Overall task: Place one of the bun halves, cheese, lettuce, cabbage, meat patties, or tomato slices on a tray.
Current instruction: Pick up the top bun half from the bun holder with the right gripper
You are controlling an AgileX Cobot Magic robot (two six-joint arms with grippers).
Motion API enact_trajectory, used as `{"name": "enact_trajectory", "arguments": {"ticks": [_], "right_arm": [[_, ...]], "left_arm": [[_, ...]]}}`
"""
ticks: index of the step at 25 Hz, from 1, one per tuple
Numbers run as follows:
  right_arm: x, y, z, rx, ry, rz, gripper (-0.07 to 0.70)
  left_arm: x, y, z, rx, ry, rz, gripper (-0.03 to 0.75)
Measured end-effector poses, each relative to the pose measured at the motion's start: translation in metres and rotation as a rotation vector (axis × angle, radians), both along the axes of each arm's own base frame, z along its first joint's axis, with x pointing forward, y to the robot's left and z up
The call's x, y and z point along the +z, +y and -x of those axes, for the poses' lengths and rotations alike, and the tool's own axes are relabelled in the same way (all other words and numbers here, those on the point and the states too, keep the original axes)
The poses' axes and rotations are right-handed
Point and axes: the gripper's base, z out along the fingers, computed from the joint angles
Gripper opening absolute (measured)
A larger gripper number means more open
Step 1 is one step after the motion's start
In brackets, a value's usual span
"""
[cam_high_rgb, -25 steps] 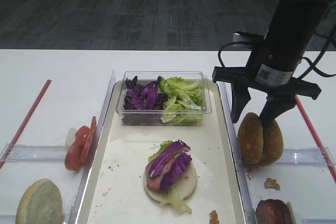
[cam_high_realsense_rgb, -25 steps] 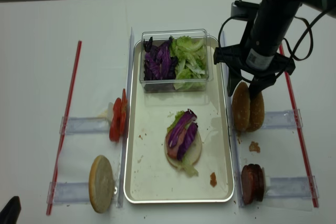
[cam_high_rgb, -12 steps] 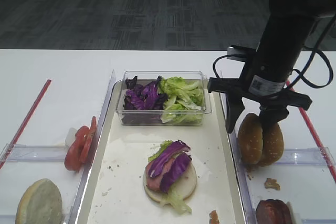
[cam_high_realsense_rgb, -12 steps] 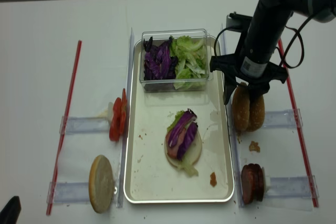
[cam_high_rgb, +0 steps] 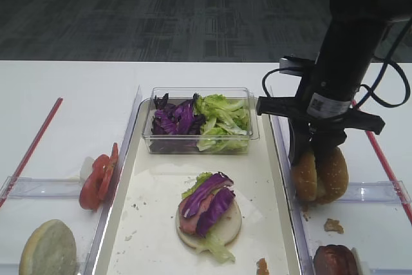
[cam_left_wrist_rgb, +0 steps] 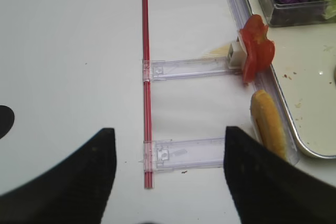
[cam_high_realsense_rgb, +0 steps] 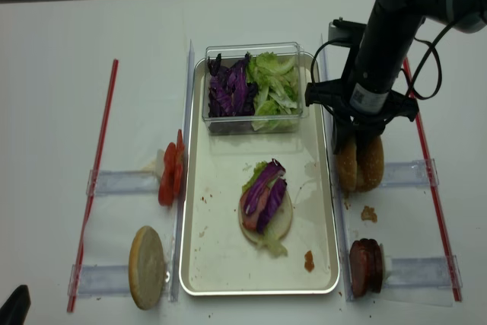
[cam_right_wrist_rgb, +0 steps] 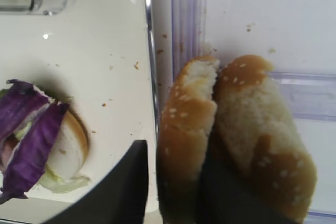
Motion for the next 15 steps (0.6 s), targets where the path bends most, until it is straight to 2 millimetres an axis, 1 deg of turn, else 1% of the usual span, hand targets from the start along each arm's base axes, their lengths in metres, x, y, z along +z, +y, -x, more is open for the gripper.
{"name": "enact_trajectory", "arguments": {"ticks": [2, 4, 15], "right_arm": [[-0.0001, -0.0006, 0.0002, 0.004, 0.001, 0.007, 0.176], [-0.0001, -0.0008, 0.0004, 0.008, 0.003, 0.008, 0.162], [0.0001, -0.0002, 0.0009, 0.007, 0.008, 0.002, 0.153]], "left_arm": [[0.0000, 0.0000, 0.0000, 0.000, 0.000, 0.000, 0.422], [0.0000, 0.0000, 0.0000, 0.000, 0.000, 0.000, 0.422], [0.0000, 0.0000, 0.0000, 0.000, 0.000, 0.000, 0.422]]}}
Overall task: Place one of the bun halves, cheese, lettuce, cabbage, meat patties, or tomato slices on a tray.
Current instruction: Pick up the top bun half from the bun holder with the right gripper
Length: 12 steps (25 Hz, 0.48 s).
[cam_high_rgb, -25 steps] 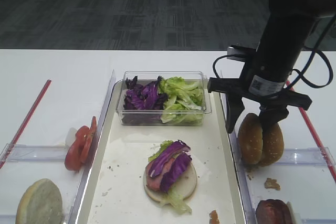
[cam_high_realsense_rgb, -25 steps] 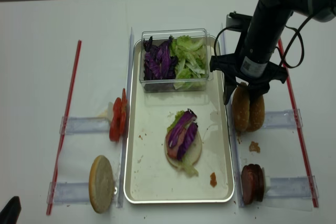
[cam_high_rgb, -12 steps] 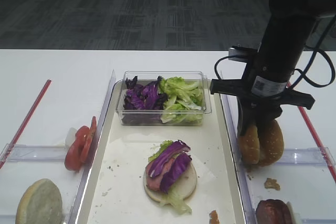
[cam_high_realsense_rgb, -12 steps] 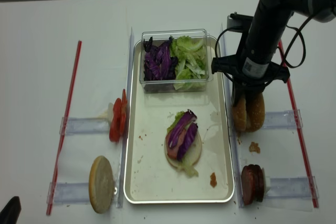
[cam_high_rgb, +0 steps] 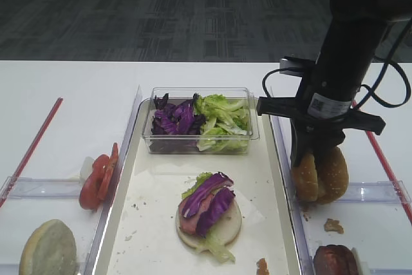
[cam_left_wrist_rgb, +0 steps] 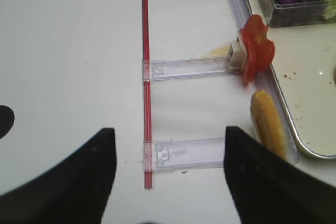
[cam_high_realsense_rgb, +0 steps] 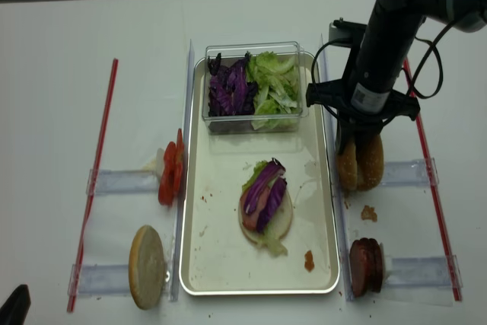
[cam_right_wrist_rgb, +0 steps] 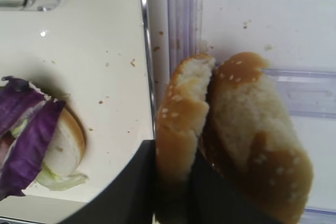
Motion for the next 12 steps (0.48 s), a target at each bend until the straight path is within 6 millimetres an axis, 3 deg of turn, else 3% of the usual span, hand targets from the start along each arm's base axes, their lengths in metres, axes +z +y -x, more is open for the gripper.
{"name": "enact_trajectory", "arguments": {"ticks": [12], "right_arm": [[0.012, 0.000, 0.005, 0.006, -0.005, -0.016, 0.152]], "left_arm": [[0.000, 0.000, 0.000, 0.000, 0.000, 0.000, 0.422]]}}
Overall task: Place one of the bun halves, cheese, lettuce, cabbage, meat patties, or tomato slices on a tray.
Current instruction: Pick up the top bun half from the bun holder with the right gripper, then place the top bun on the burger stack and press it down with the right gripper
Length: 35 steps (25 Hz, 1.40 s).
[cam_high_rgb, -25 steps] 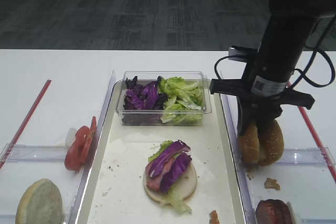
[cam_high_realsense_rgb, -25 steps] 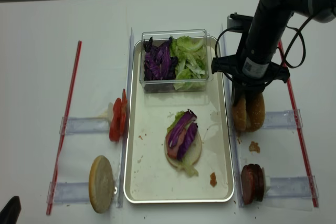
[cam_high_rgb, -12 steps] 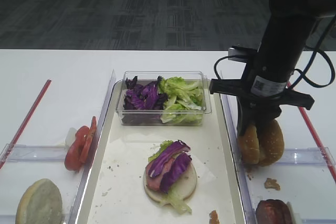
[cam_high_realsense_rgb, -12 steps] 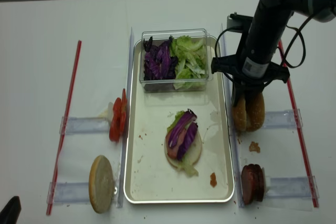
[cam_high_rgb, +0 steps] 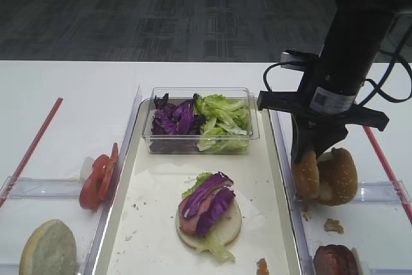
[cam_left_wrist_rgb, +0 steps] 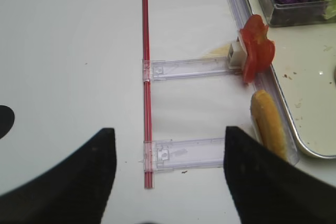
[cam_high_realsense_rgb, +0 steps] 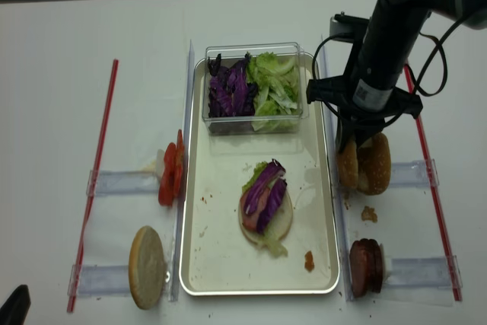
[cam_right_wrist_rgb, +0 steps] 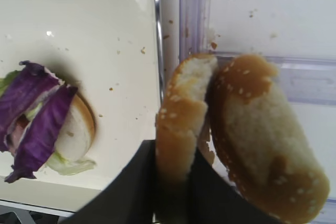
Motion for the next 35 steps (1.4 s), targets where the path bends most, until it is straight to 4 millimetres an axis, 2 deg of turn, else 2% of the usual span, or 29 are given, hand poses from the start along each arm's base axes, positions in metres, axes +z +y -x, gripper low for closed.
{"name": "enact_trajectory", "arguments": {"ticks": [12, 35], "right_arm": [[0.016, 0.005, -0.011, 0.006, -0.061, -0.045, 0.146], [0.026, 0.022, -0.010, 0.058, -0.091, -0.261, 0.134]], "left_arm": [[0.000, 0.000, 0.000, 0.000, 0.000, 0.000, 0.422], [0.000, 0.000, 0.000, 0.000, 0.000, 0.000, 0.422]]}}
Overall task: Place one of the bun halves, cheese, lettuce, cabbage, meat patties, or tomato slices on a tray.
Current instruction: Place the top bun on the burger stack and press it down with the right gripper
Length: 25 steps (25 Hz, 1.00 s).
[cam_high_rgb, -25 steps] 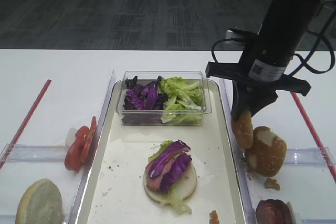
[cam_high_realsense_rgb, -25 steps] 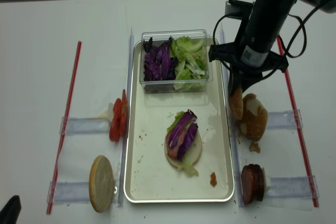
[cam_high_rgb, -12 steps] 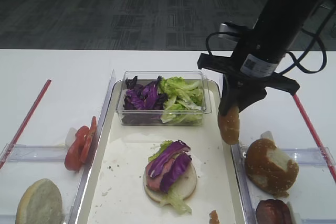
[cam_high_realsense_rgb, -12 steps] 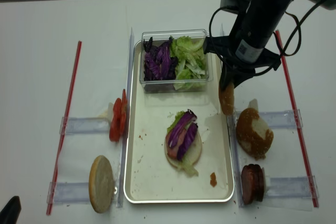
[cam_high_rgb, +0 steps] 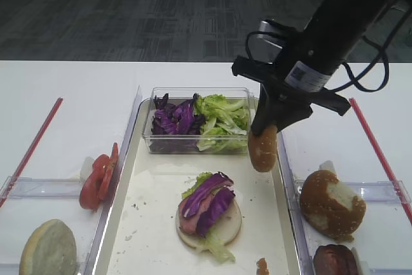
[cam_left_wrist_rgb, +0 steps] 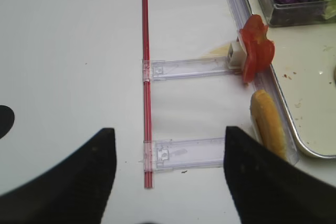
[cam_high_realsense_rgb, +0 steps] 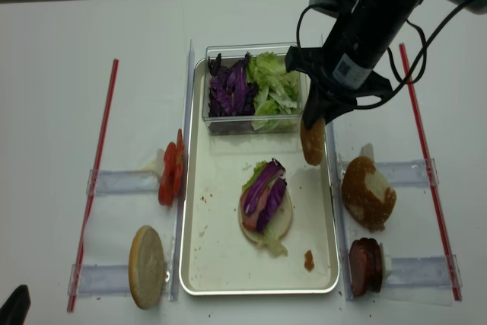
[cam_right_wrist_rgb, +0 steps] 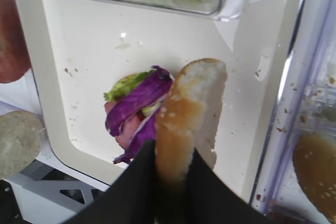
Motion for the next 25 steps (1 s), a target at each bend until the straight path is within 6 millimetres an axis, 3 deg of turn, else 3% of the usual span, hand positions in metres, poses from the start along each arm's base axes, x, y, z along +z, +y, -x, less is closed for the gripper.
{"name": "enact_trajectory", "arguments": {"ticks": [9, 25], "right_arm": [[0.010, 0.000, 0.024, -0.010, -0.115, -0.129, 0.132], [-0.018, 0.012, 0.061, -0.001, -0.195, -0.532, 0.132]], "left_arm": [[0.000, 0.000, 0.000, 0.000, 0.000, 0.000, 0.422], [0.000, 0.000, 0.000, 0.000, 0.000, 0.000, 0.422]]}}
